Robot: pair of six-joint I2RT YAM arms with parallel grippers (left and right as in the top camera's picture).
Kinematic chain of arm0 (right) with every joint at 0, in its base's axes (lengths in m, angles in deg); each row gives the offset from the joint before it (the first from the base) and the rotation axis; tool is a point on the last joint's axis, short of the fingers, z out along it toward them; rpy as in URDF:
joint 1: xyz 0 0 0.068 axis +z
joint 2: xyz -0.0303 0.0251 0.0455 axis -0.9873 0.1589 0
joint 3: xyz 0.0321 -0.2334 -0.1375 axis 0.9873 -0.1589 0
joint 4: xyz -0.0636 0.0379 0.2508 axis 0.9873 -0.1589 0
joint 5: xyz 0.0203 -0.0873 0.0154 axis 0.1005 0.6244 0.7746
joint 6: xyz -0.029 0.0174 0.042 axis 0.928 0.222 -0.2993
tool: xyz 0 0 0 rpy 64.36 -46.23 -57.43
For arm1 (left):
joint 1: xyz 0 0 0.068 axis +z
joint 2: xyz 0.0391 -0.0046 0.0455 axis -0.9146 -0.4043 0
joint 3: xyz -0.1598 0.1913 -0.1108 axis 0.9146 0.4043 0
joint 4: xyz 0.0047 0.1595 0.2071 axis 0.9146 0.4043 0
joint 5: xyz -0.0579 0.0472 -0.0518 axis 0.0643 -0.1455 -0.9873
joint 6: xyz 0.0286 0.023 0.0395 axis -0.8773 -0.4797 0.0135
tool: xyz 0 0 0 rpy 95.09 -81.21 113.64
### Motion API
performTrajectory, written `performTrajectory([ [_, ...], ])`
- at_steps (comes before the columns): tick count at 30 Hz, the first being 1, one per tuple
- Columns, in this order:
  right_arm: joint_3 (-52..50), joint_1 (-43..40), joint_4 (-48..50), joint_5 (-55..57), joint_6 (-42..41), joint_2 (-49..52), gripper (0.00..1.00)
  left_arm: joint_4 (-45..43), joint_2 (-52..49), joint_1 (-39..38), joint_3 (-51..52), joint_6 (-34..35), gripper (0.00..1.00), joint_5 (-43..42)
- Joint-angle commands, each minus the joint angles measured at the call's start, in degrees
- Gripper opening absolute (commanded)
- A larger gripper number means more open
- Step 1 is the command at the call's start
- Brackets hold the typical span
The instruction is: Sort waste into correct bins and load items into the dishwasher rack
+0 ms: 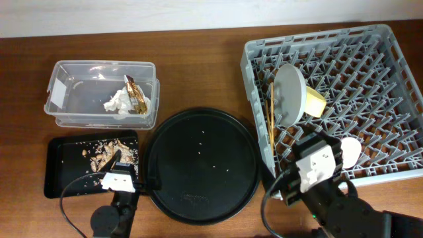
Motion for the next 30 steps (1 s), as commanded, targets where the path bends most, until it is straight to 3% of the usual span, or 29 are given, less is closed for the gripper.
performTrajectory([
  [1, 0.52, 0.55, -0.74, -3.41, -0.61, -0.9, 0.99, -0.09, 0.37, 0.31, 0.39, -0.72, 0.99, -0.42],
  [9, 0.33, -1.18, -5.38, 1.16, 1.14, -1.18, 0.99, -0.09, 0.37, 0.31, 0.39, -0.72, 0.99, -0.39],
  [12, -0.57, -13.49, -3.96, -12.13, 1.22, -1.73, 0.98, -0.09, 0.37, 0.31, 0.39, -0.72, 0.99, -0.42],
  [13, -1.57, -23.04, -2.01, -24.13, 4.11, -2.19, 0.99, -0.09, 0.37, 0.31, 0.39, -0.72, 0.99, -0.42],
  [17, -7.15, -46.73, 4.17, -50.93, 13.38, -4.7, 0.99, -0.09, 0.37, 0.31, 0.39, -0.72, 0.99, -0.42],
  [22, -19.63, -62.4, 4.55, -56.63, 13.53, -16.28, 0.99, -0.09, 0.37, 0.31, 0.39, -0.72, 0.99, -0.42],
  [30, -46.69, -72.65, 14.93, -61.35, 13.53, -40.28, 0.99, -0.09, 0.37, 0.31, 0.39, -0.72, 0.99, -0.42],
])
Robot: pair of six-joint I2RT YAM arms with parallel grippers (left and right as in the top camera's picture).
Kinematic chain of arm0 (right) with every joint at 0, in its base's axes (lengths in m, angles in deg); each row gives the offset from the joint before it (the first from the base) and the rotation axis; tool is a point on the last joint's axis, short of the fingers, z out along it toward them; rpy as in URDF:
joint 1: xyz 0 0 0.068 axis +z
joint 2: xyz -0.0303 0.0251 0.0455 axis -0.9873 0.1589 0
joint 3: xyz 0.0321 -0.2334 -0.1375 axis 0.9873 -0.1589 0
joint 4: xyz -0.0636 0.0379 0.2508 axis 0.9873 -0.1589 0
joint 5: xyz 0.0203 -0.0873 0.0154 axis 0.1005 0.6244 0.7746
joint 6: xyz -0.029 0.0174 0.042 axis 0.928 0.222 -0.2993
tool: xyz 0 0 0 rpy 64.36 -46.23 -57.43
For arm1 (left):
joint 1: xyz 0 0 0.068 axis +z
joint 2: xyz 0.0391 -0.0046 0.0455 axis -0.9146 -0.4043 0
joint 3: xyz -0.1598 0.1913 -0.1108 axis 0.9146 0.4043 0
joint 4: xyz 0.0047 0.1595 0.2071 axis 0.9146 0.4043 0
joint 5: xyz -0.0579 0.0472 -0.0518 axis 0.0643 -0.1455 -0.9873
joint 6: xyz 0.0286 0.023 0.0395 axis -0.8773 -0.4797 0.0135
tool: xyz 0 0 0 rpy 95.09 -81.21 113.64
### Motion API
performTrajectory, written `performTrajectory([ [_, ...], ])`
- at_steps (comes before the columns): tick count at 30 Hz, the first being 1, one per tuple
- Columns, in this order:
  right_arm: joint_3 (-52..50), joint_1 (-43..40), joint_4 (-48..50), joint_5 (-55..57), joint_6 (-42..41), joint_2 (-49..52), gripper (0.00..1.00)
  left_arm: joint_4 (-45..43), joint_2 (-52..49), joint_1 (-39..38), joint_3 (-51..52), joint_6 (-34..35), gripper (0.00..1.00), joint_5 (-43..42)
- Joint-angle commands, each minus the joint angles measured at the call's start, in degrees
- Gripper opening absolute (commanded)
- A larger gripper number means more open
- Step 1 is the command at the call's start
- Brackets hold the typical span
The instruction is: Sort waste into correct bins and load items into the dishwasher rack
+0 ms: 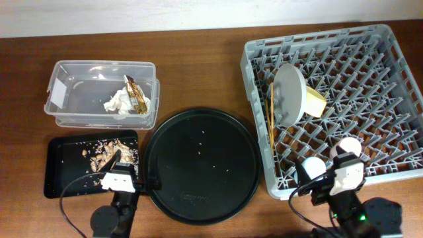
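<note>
The grey dishwasher rack (390, 66) at the right holds a grey bowl (291, 92) on its side, a yellow item (318, 102) and wooden chopsticks (271, 116). Two white rounded items lie at its front edge, one (348, 146) just beyond my right gripper (342, 157) and one (313, 168) to its left. The wrist block hides the right fingers. A clear bin (63, 99) holds a crumpled tissue (117, 102) and a wrapper (137, 96). My left gripper (117, 158) points at the small black tray (56, 172) of food crumbs; how its jaws stand is unclear.
A large round black tray (201, 165) with a few crumbs lies between the small tray and the rack. Cables loop from both arms at the table's front edge. Bare wooden table runs along the back.
My right arm has moved from the rack's front left corner to the right and toward the front edge. A white rounded item now shows where the arm had covered the rack. The left arm is unchanged.
</note>
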Motion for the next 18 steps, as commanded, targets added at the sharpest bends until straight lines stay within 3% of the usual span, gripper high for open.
performTrajectory([
  [1, -12.17, -3.06, 6.8, -7.04, 0.46, -7.52, 0.99, -0.09, 0.33, 0.31, 0.39, -0.72, 0.99, -0.37],
  [7, -29.64, -3.02, 33.33, -11.78, 0.48, -7.3, 0.99, -0.09, 0.33, 0.31, 0.39, -0.72, 0.99, -0.39],
  [18, -30.14, -3.02, 34.53, -11.13, 0.5, -7.17, 0.99, -0.09, 0.33, 0.31, 0.39, -0.72, 0.99, -0.39],
])
